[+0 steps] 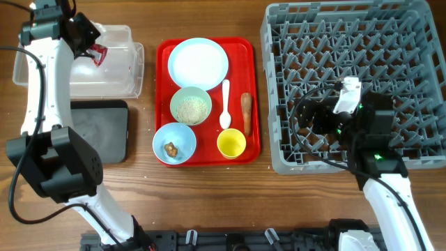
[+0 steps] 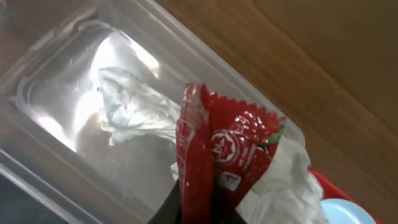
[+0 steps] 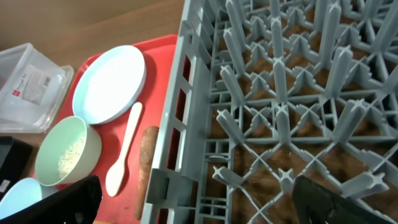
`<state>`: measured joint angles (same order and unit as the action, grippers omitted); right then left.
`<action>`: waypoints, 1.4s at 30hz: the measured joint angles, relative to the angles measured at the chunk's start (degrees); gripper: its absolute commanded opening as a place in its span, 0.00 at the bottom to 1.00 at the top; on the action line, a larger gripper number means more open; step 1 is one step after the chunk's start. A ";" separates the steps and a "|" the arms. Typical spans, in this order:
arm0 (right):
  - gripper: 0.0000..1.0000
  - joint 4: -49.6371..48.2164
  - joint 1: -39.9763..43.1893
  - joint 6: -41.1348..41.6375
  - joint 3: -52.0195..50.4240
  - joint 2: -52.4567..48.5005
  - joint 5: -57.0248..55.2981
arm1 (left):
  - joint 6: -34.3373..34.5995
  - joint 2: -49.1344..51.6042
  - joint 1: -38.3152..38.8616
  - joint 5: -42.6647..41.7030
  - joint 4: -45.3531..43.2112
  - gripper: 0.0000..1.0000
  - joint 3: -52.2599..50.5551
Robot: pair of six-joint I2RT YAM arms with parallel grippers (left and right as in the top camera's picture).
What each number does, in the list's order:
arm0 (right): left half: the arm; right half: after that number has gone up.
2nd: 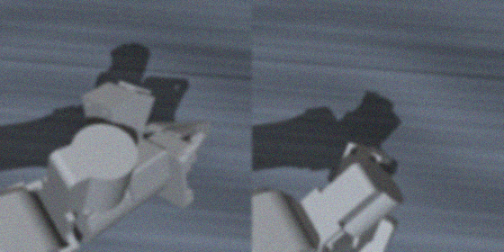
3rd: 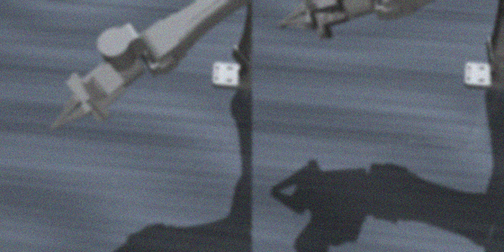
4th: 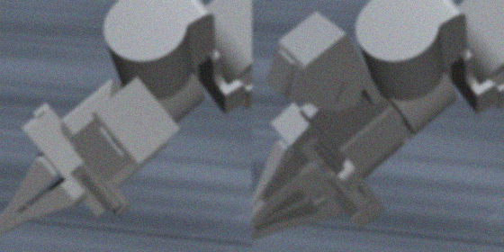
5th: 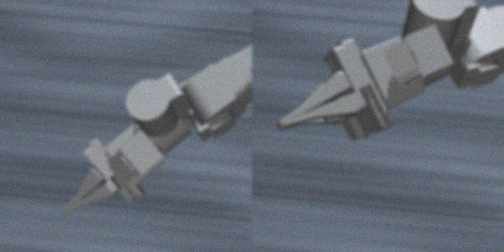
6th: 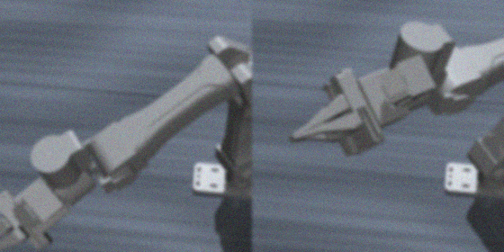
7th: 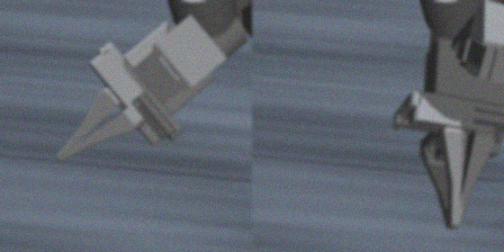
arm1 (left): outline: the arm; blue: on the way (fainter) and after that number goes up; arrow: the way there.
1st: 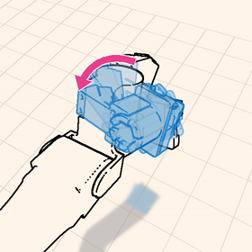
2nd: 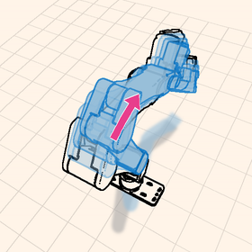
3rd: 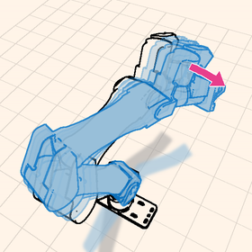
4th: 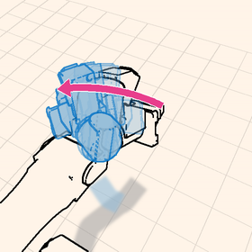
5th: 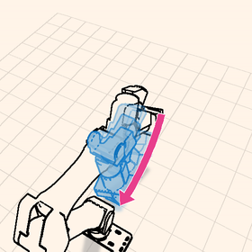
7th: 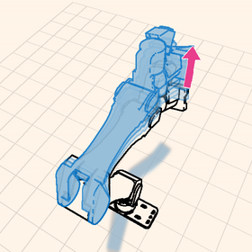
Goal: Sort waste into correct bins and load items into the dishwasher rack
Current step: 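Drop the wrapper and tissue into the clear plastic bin, then grasp the rim of the light-green rice bowl with the left gripper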
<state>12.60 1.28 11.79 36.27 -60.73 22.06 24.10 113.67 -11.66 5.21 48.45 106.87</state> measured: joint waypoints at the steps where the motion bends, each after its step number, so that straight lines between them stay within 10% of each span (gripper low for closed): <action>1: 1.00 0.00 0.00 0.15 0.00 -0.44 0.00 | 0.00 0.33 0.00 0.35 -0.07 0.75 0.00; 5: 1.00 -0.20 0.00 0.17 0.00 -2.12 0.00 | 0.00 3.19 0.00 0.96 -0.09 0.89 -0.04; 29: 1.00 -2.34 0.00 1.68 0.00 -3.23 0.00 | -16.55 -4.79 32.41 -9.88 14.08 0.81 -2.69; 42: 1.00 -2.27 0.00 1.70 0.00 -3.23 0.00 | -7.96 7.17 40.26 -8.70 9.33 0.42 -9.18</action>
<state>10.33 1.28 13.50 36.27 -63.96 22.06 16.14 120.84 28.60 -3.49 57.78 97.69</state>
